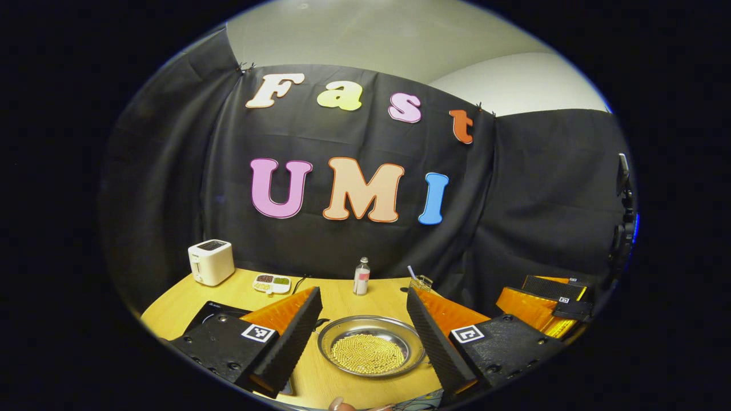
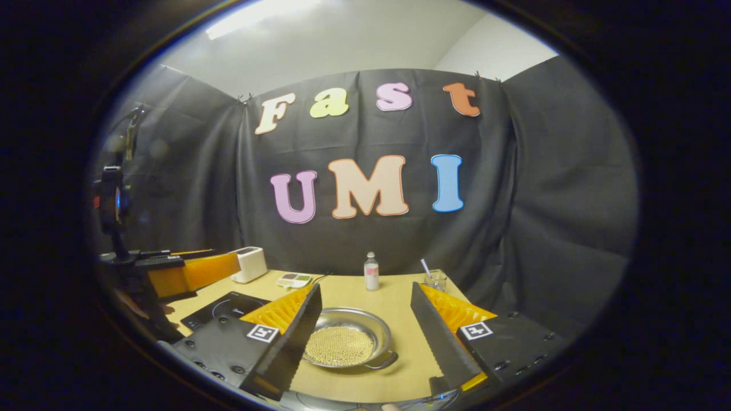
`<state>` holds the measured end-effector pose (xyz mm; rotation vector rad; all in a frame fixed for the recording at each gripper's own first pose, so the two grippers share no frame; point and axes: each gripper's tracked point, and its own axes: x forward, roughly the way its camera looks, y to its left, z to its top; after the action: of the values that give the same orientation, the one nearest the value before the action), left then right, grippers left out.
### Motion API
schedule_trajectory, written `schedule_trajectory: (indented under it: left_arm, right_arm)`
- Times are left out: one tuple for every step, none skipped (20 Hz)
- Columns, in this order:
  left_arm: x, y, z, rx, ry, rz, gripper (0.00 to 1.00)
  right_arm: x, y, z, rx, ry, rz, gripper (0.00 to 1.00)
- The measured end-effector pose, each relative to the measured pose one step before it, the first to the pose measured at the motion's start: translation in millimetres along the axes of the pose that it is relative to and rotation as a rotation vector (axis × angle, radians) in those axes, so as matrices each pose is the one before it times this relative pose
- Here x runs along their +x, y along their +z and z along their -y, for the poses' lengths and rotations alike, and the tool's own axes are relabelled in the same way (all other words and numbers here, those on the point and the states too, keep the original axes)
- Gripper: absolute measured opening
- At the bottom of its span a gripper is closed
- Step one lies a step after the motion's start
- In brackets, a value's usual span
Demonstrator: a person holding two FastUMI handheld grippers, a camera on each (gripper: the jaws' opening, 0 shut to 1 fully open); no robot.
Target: First push the handle of the pot to place it horizontally, then grasp the pot with both hands and set it on the induction cooktop.
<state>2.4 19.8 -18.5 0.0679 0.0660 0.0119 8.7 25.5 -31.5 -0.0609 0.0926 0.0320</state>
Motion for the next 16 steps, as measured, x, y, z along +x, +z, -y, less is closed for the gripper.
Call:
schedule_trajectory:
  left_arm:
    - [0.60, -1.01, 0.62, 0.00054, -0.00115, -0.00246, 0.96]
    - [-0.68, 0.05, 0.09, 0.00062, 0.00015, -0.00076, 0.96]
    - [1.27, -0.92, -0.10, 0.00028, 0.00040, -0.00067, 0.96]
    - [0.33, 0.63, 0.15, -0.00117, -0.00018, 0.00134, 0.96]
    - [-0.93, 0.18, 0.42, -0.00109, 0.00013, 0.00026, 0.96]
    - [-0.25, 0.57, -0.68, -0.00051, 0.00136, 0.00052, 0.96]
    - [0.24, -0.28, -0.54, -0.00092, 0.00176, 0.00017, 0.96]
    - [-0.05, 0.57, -1.01, -0.00189, 0.00152, -0.00012, 0.96]
    - [0.53, -0.29, -0.54, -0.00234, 0.00042, 0.00155, 0.96]
    - [-0.18, 0.50, -0.50, -0.00141, 0.00023, 0.00058, 0.96]
    - [-0.27, -0.03, -0.83, 0.00013, 0.00122, 0.00117, 0.96]
    - [-0.13, 0.85, 0.02, 0.00169, -0.00063, 0.00079, 0.96]
    - [0.28, -0.57, -0.63, 0.00177, 0.00017, -0.00094, 0.96]
    - [1.11, 0.28, -0.47, -0.00041, -0.00106, 0.00011, 0.96]
    - [0.30, -0.70, 0.48, -0.00172, -0.00146, -0.00114, 0.96]
    - [-0.02, 0.02, 0.08, -0.00147, -0.00002, -0.00035, 0.96]
  right_arm:
    - [0.04, -0.33, -0.58, 0.00337, 0.00298, -0.00127, 0.94]
    - [0.27, -1.13, 0.54, 0.00215, -0.00009, -0.00283, 0.94]
    - [-0.06, -0.24, 0.72, -0.00147, -0.00190, -0.00373, 0.94]
    - [-1.23, -1.86, 0.99, -0.00238, -0.00415, -0.00499, 0.94]
    - [0.47, 0.35, 1.84, -0.00228, -0.00651, -0.00101, 0.82]
    - [1.05, -0.60, 1.37, -0.00212, -0.00662, -0.00155, 0.71]
    - [-0.46, -1.31, -0.60, 0.00417, 0.00286, -0.00494, 0.60]
    - [-1.07, -3.00, 1.90, 0.00203, -0.00793, -0.00815, 0.60]
    - [-1.44, 1.92, -1.64, 0.00220, 0.00512, -0.00172, 0.60]
    - [-0.13, -0.60, 0.33, -0.00116, -0.00148, -0.00581, 0.54]
    - [1.58, -0.90, 0.22, -0.00518, -0.00212, -0.00135, 0.48]
    - [-0.31, -1.35, -1.55, -0.00325, 0.00105, -0.00487, 0.41]
    - [-0.05, -0.63, -1.50, -0.00432, -0.00012, -0.00376, 0.41]
    - [0.52, -3.29, -0.59, -0.00526, 0.00015, -0.00806, 0.41]
    - [0.21, -0.90, -0.76, -0.00629, 0.00076, -0.00745, 0.41]
    - [-1.82, -1.03, 1.25, -0.00772, -0.01497, 0.00270, 0.41]
